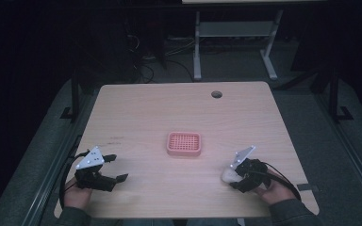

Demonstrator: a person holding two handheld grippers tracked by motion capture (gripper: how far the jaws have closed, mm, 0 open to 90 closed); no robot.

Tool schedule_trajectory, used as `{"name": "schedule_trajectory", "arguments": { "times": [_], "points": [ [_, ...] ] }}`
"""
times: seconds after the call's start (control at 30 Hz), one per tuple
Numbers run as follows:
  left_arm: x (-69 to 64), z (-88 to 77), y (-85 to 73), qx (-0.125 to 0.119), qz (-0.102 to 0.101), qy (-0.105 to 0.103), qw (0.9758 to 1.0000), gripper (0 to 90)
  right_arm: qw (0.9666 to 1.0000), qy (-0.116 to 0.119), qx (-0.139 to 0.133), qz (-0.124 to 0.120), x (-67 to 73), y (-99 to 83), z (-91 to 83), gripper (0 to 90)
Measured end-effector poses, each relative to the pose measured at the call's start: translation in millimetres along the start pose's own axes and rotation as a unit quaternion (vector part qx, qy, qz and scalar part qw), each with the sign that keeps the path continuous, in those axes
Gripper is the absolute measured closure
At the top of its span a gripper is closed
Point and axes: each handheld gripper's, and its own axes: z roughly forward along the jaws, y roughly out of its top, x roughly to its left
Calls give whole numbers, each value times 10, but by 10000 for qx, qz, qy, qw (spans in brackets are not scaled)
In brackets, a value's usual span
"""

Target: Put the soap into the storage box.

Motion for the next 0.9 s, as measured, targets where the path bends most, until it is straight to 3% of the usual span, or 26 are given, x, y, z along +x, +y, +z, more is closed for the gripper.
{"name": "schedule_trajectory", "arguments": {
  "times": [0.17, 0.47, 0.9],
  "points": [
    [5, -6, -4, -1, -18, 3, 10000, 148, 9999, 38, 70, 73, -12, 8, 25, 463],
    [-3, -6, -2, -39, -41, 6, 10000, 148, 9996, 117, -62, 234, -23, -45, 26, 476],
    [1, -17, -1, -58, -27, 22, 10000, 148, 9998, 188, -89, 11, 29, -6, 3, 488]
  ]
}}
